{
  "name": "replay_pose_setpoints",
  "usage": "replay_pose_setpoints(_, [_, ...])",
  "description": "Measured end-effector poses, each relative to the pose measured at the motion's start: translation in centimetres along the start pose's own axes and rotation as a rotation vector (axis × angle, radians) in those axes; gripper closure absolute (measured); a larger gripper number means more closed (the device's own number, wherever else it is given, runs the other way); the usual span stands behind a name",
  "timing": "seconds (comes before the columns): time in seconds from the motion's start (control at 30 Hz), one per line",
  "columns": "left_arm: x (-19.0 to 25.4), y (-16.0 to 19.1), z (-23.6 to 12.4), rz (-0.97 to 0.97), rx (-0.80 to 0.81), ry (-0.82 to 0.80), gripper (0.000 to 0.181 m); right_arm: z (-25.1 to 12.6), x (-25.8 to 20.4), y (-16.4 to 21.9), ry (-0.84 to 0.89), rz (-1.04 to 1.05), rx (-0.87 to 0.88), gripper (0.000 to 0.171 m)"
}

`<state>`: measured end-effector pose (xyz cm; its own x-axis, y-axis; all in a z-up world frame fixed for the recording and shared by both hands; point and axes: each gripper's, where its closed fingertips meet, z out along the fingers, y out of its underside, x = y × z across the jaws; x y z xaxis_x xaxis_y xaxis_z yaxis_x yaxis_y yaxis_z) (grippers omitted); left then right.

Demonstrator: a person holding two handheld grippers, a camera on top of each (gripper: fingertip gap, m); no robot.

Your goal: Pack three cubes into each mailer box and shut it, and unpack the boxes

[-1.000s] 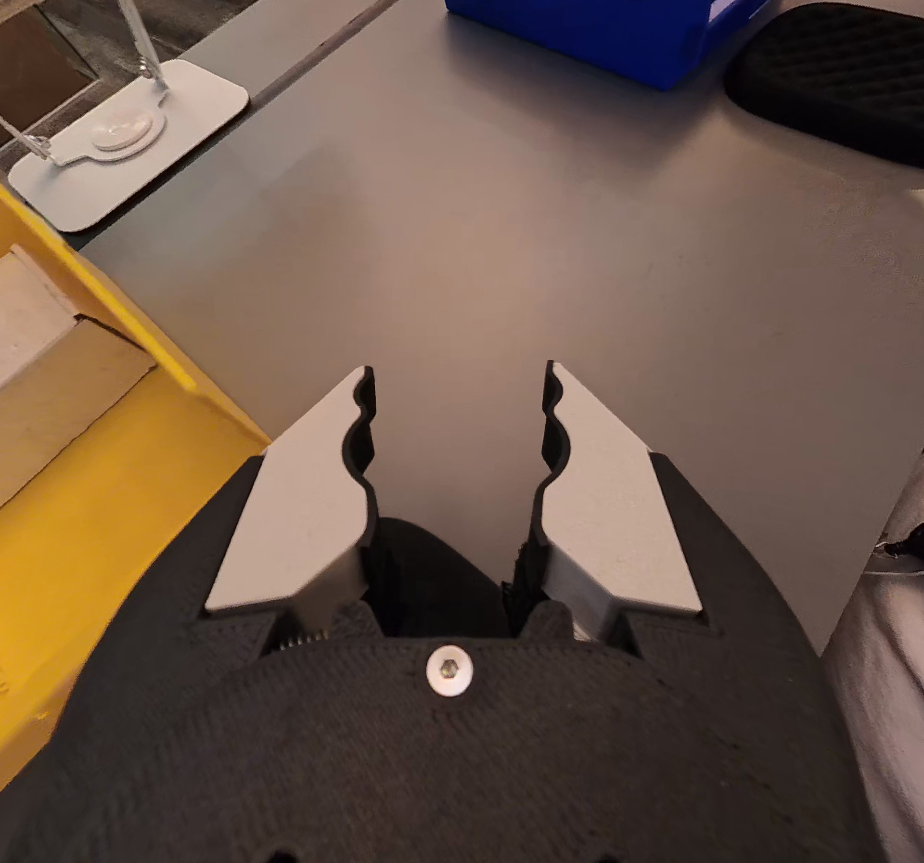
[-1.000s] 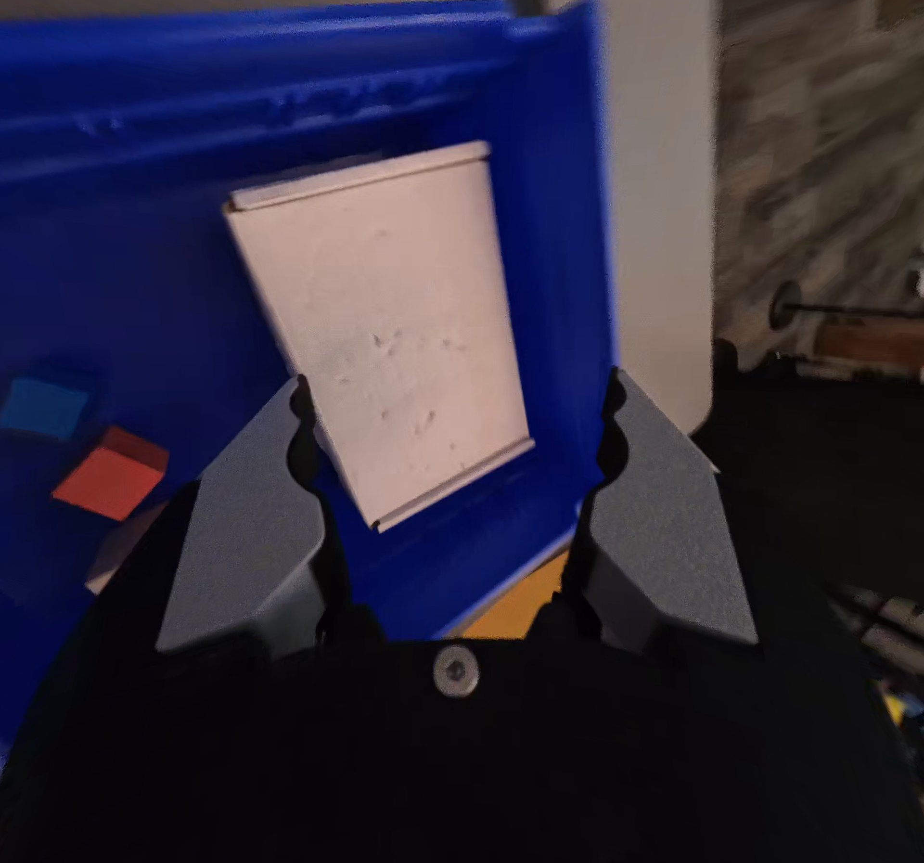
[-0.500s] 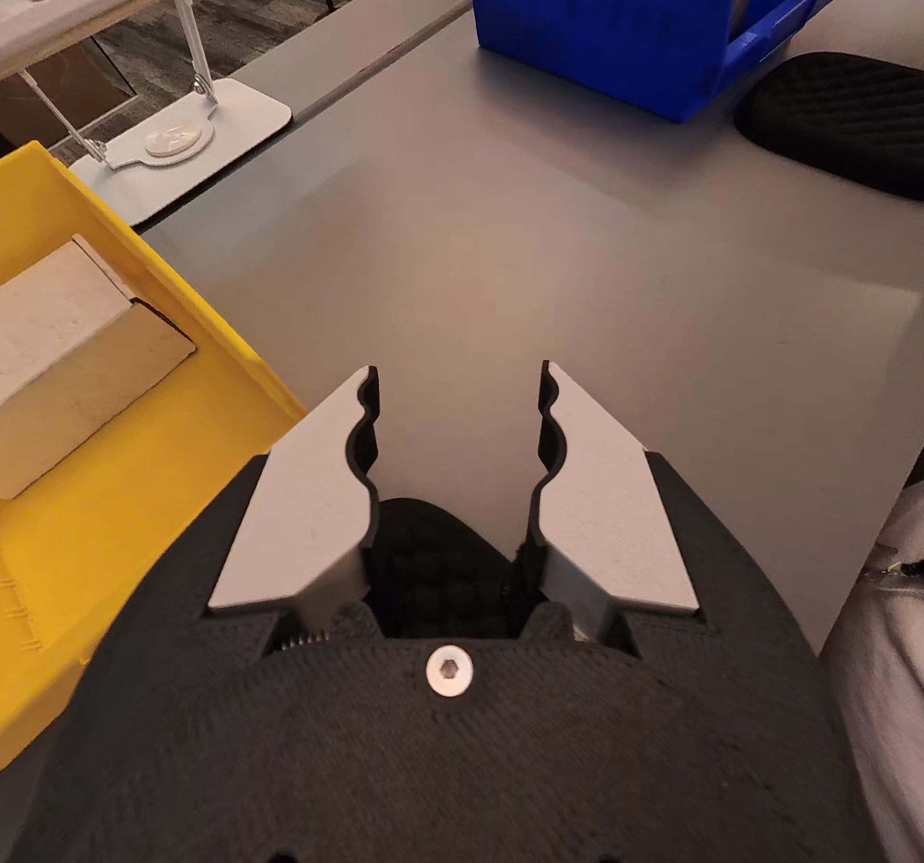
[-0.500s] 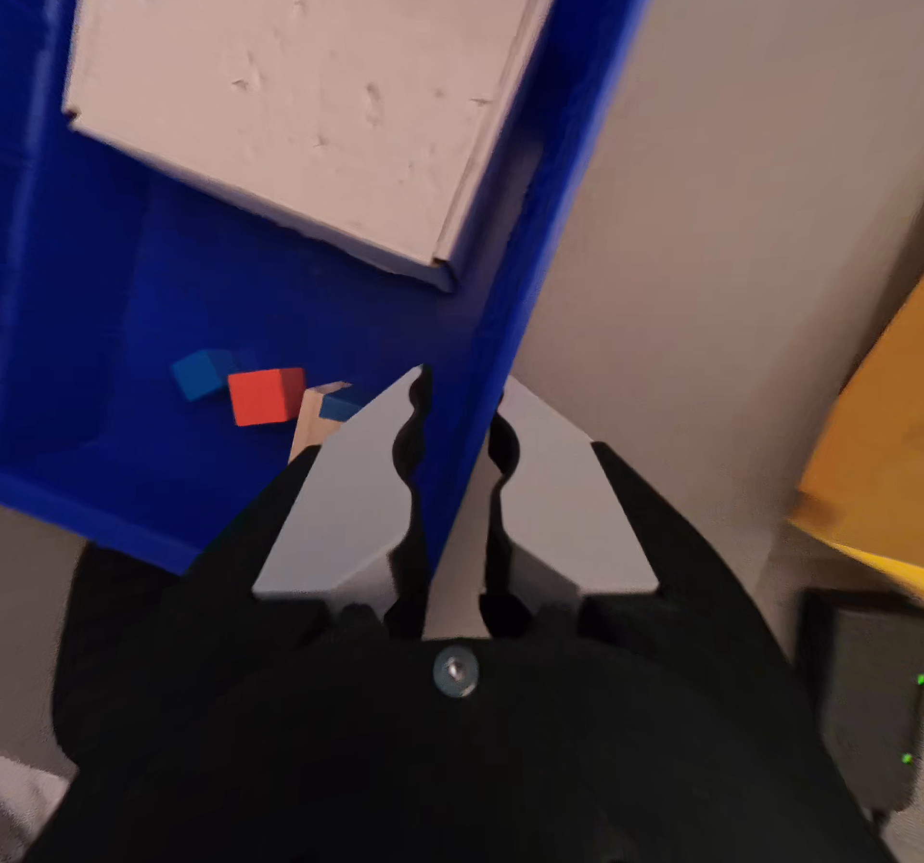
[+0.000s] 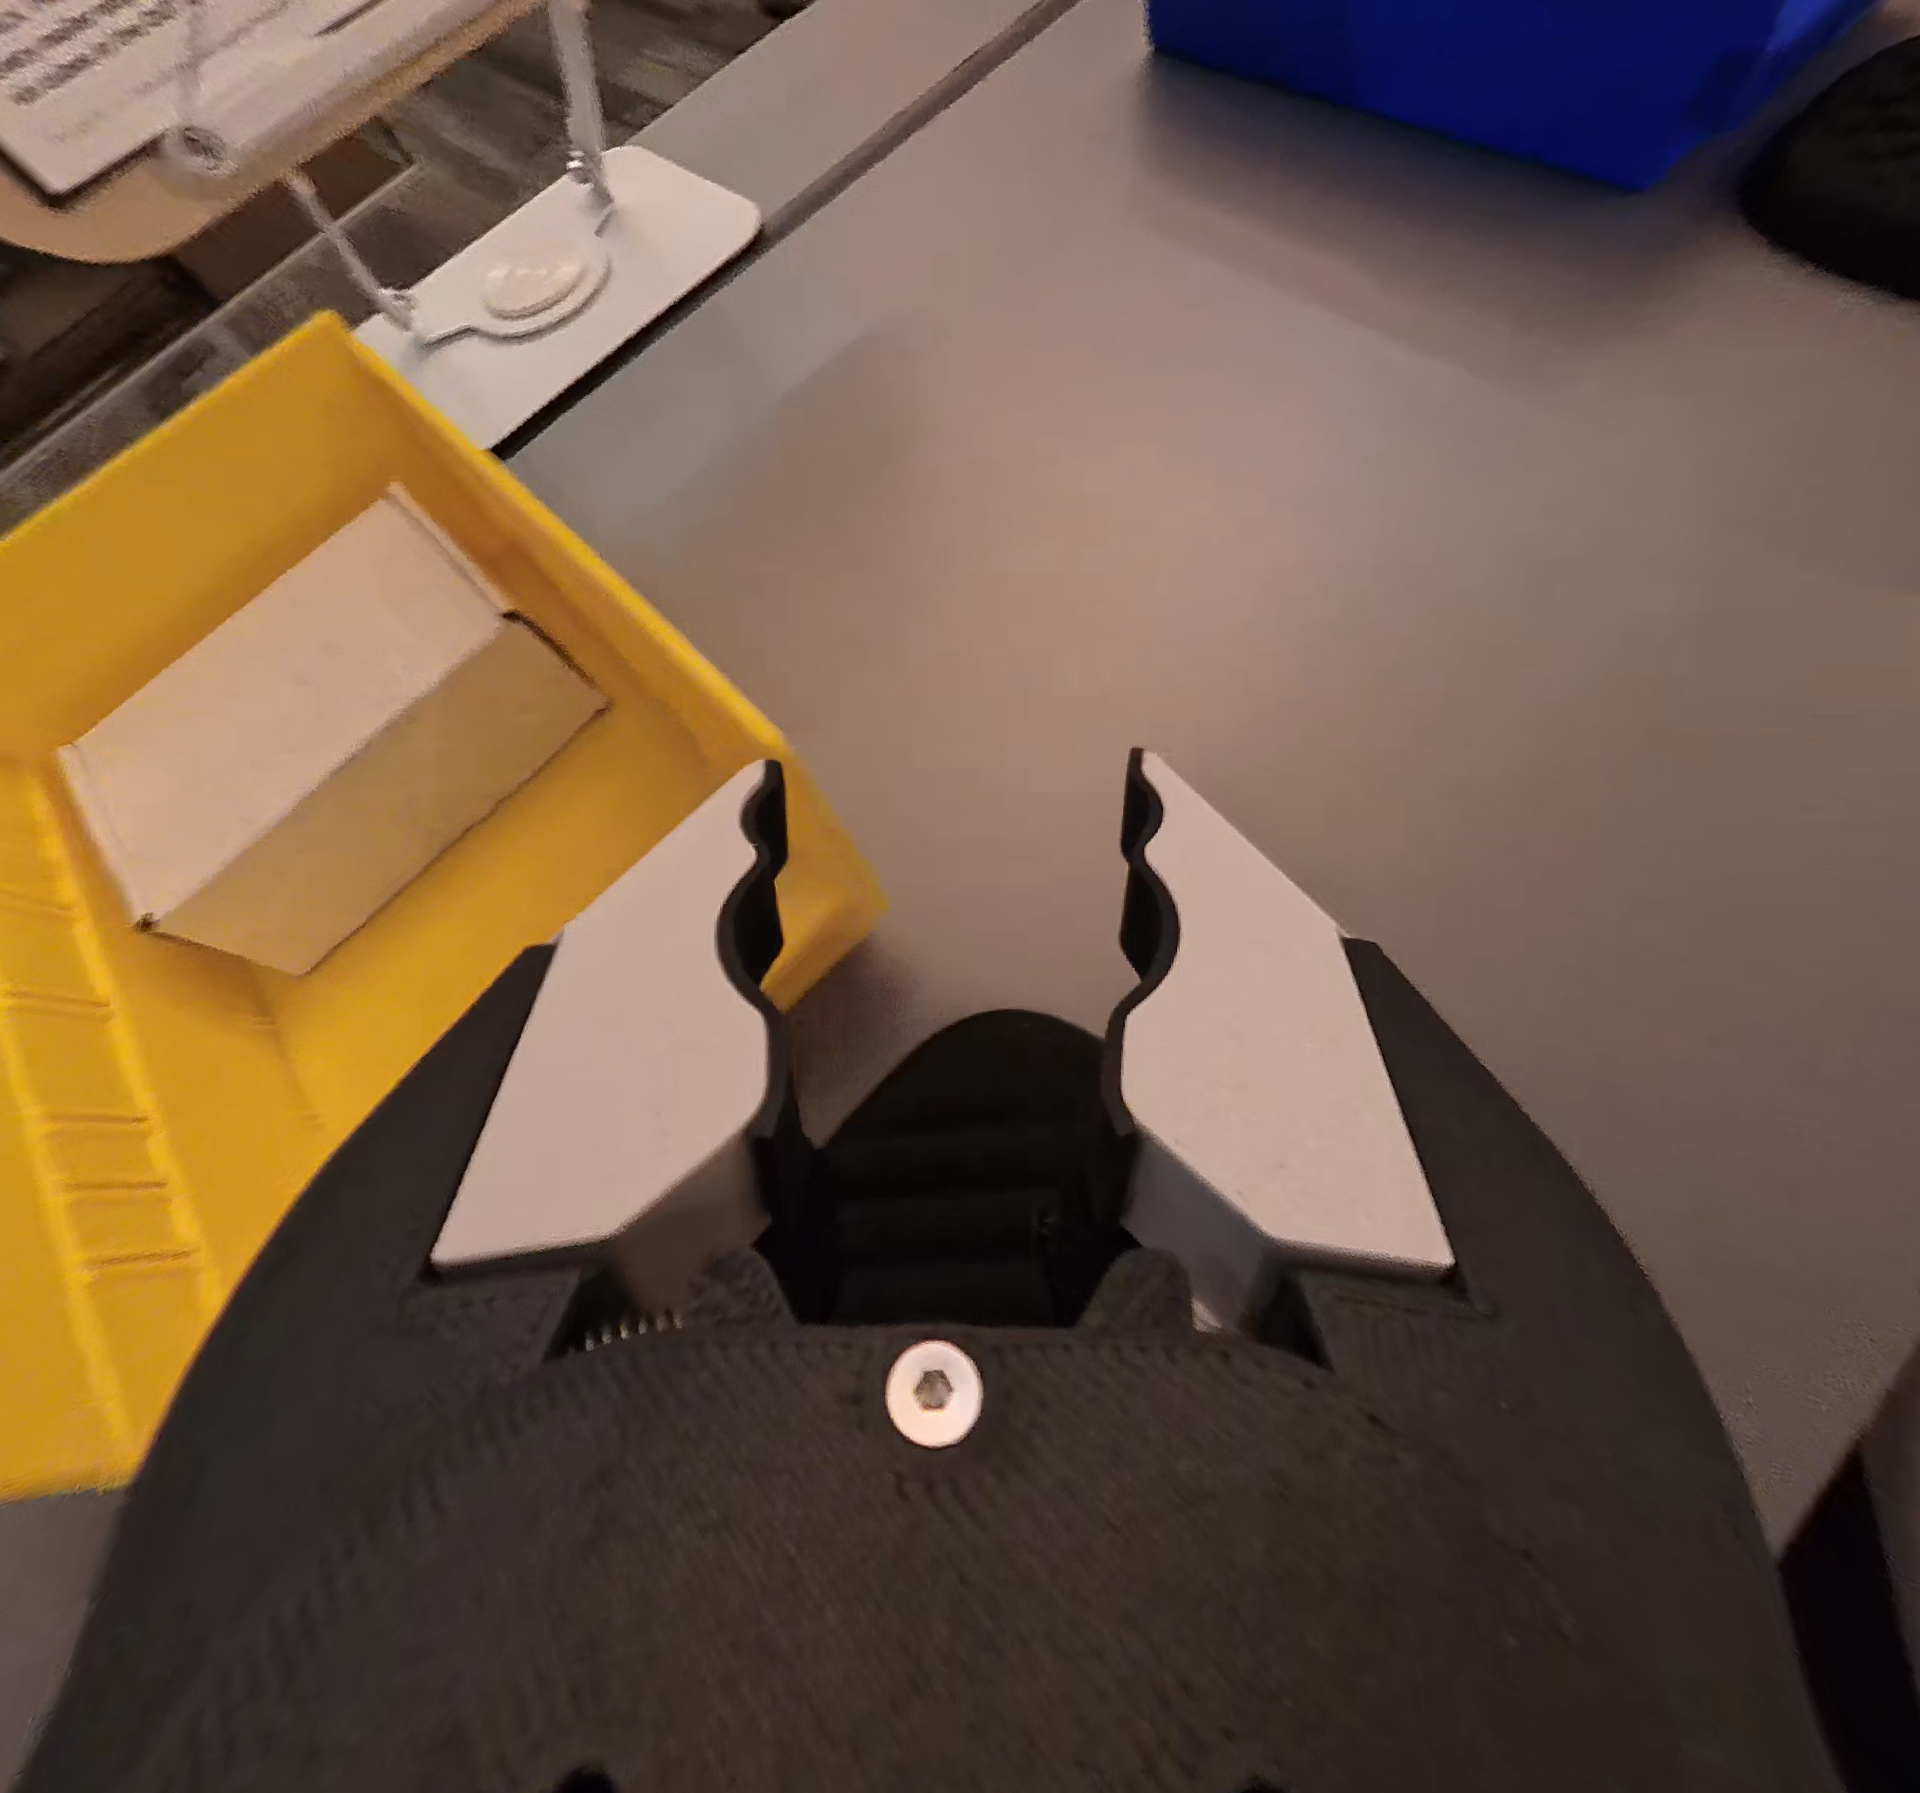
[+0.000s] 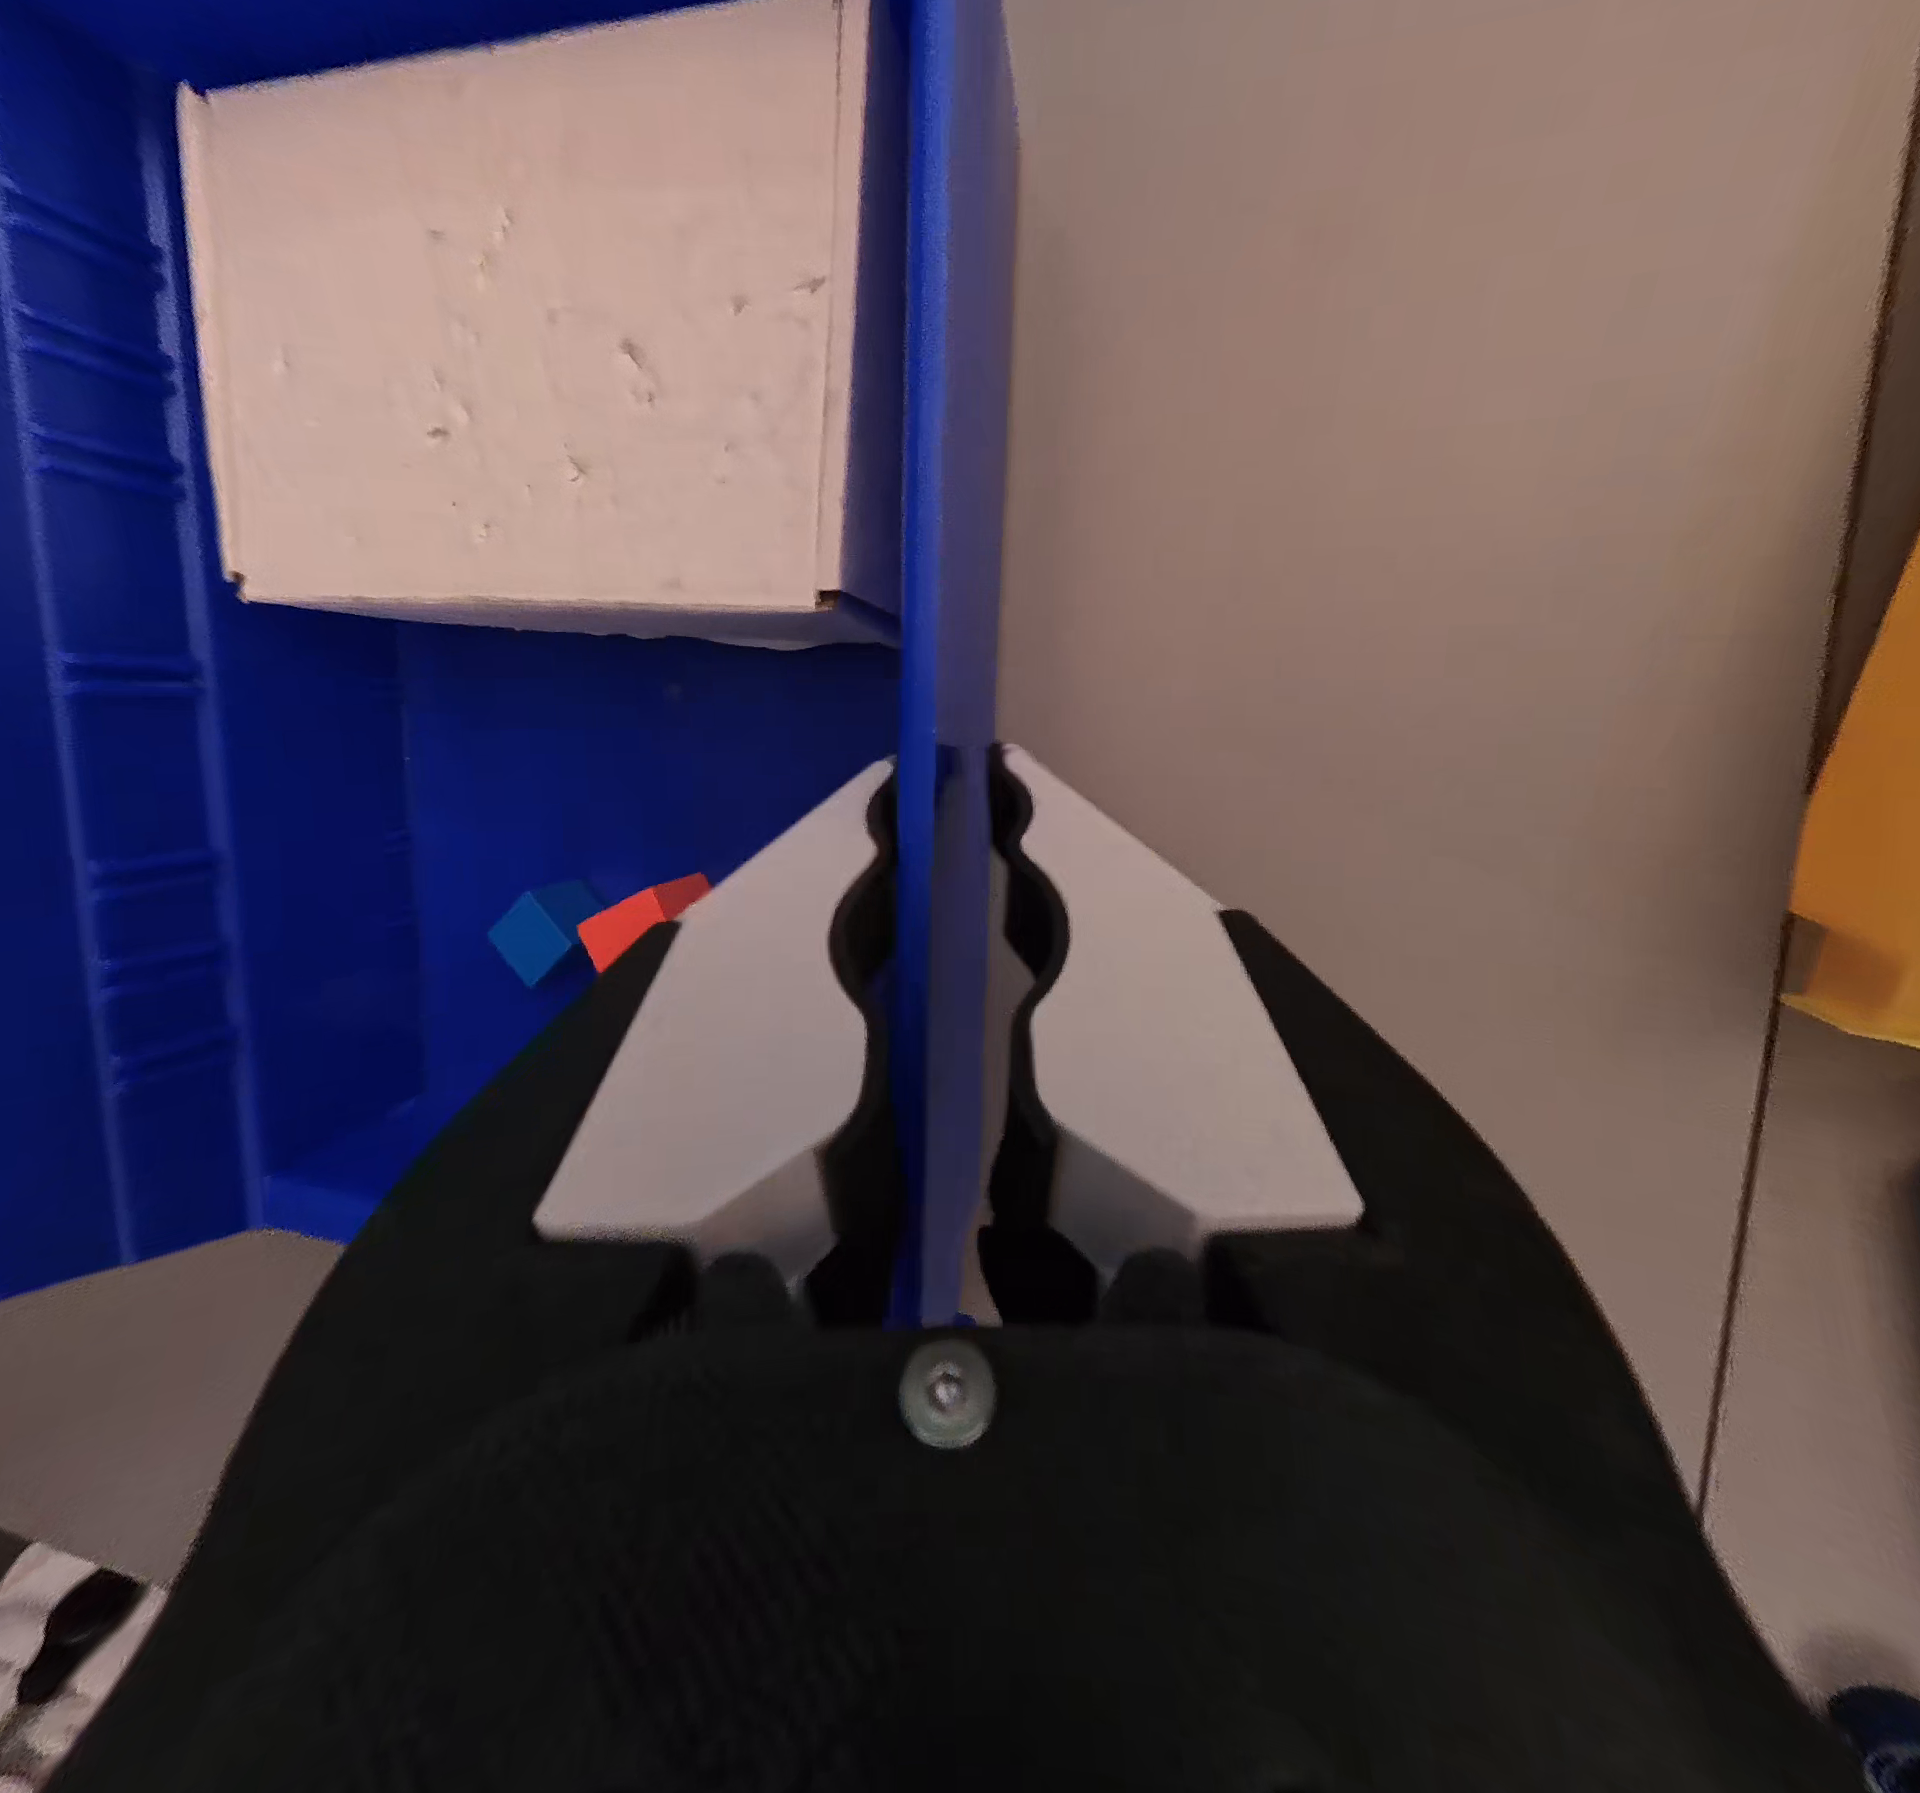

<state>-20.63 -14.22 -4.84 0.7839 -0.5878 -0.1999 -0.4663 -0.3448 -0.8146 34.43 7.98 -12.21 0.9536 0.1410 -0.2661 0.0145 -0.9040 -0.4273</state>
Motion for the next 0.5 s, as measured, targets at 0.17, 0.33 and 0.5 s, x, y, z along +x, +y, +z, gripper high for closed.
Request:
replay_pose_setpoints(0.17, [-7.8,-1.2,0.0,-0.017,-0.028,-0.066,0.096,-6.7,-1.2,-5.2,0.037,-0.066,0.320,0.134])
replay_pose_setpoints(0.33, [-16.1,-0.1,4.0,0.101,-0.284,-0.056,0.058,-15.3,-9.1,-10.8,0.012,-0.345,0.751,0.104])
replay_pose_setpoints(0.5, [-19.1,1.6,8.9,0.266,-0.505,0.072,0.056,-17.5,-16.8,-12.0,-0.103,-0.534,0.938,0.101])
